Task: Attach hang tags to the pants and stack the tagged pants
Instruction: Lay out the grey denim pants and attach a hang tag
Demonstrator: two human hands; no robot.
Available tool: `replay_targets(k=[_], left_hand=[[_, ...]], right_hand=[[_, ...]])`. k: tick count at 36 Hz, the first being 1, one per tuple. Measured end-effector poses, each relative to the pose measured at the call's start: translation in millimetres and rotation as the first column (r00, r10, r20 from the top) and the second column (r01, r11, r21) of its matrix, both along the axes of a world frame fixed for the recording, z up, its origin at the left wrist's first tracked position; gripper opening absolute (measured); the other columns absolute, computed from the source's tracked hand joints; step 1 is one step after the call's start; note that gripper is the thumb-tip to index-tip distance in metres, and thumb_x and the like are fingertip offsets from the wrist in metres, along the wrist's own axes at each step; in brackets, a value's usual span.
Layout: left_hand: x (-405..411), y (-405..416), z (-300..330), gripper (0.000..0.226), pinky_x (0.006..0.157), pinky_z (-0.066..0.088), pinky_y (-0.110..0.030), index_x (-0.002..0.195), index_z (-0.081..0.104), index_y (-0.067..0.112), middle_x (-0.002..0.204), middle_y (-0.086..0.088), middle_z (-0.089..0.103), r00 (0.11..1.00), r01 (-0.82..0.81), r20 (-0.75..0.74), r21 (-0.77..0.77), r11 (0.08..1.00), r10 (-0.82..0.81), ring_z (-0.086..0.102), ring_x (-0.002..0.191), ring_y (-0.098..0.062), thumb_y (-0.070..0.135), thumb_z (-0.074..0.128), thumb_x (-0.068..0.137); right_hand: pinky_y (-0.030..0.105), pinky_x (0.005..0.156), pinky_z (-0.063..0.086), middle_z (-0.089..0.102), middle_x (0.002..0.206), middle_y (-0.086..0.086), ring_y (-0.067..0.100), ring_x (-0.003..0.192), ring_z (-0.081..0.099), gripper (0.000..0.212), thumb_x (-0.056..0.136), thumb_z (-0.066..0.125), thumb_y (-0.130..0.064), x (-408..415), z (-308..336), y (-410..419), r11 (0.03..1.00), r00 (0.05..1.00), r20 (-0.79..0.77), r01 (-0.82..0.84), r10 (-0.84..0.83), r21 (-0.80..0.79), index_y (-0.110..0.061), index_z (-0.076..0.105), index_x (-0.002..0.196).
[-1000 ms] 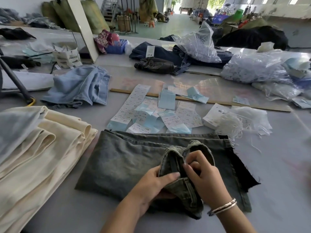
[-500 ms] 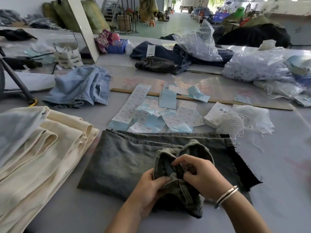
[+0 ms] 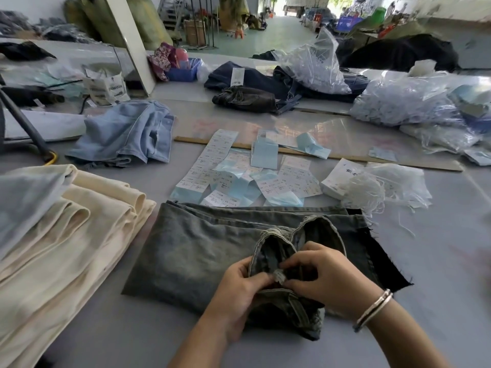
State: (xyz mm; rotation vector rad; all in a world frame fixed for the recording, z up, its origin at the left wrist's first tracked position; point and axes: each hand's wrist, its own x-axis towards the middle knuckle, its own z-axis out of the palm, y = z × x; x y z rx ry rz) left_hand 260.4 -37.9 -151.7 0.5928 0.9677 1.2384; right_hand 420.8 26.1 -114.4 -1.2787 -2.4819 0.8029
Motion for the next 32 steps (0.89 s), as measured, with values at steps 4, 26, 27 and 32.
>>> replay_targets(k=[4,26,27,32], left_hand=[[-4.9,-1.3,1.8,0.024,0.063,0.058,-0.033,0.089,0.075,0.003,0.089,-0.02,0.071,0.999,0.049,0.004,-0.017,0.999,-0.049,0.069,0.076,-0.027,0.009,0.069,0.066],[-2.7,10.8,2.5,0.038,0.092,0.051,-0.036,0.123,0.061,0.017,0.112,-0.006,0.07,0.96,0.252,-0.15,0.101,0.962,-0.236,0.066,0.104,-0.023,0.033,0.048,0.092],[-7.4,16.5,1.5,0.031,0.089,0.053,-0.027,0.119,0.063,0.021,0.109,-0.001,0.071,0.927,0.225,-0.333,0.122,0.967,-0.174,0.066,0.104,-0.017,0.034,0.047,0.096],[-27.2,50.4,-22.6,0.027,0.106,0.036,-0.02,0.121,0.06,0.028,0.129,0.01,0.057,0.369,0.188,-0.911,0.267,0.945,0.184,0.049,0.119,-0.001,0.031,0.056,0.095]], right_hand=[[0.007,0.069,0.041,0.052,0.09,-0.014,-0.001,0.078,0.054,0.029,0.075,0.073,-0.044,-1.6,-0.8,-1.1,1.0,1.0,0.02,-0.01,0.009,0.027,-0.037,0.071,0.103],[0.009,0.064,0.047,0.071,0.075,-0.007,0.001,0.072,0.064,0.03,0.064,0.073,-0.057,58.5,1.4,-10.8,0.871,0.672,-0.567,0.275,-0.476,-0.406,-0.031,0.079,0.078],[0.008,0.062,0.048,0.072,0.073,-0.008,0.001,0.068,0.065,0.049,0.05,0.073,-0.072,71.3,-0.6,-8.2,0.828,0.607,-0.571,0.326,-0.553,-0.456,-0.03,0.079,0.074],[0.035,0.085,0.05,0.074,0.081,0.008,0.024,0.077,0.067,0.041,0.073,0.059,-0.052,118.5,-18.5,6.5,0.584,0.575,-0.252,0.515,-0.778,-0.628,-0.015,0.075,0.069]])
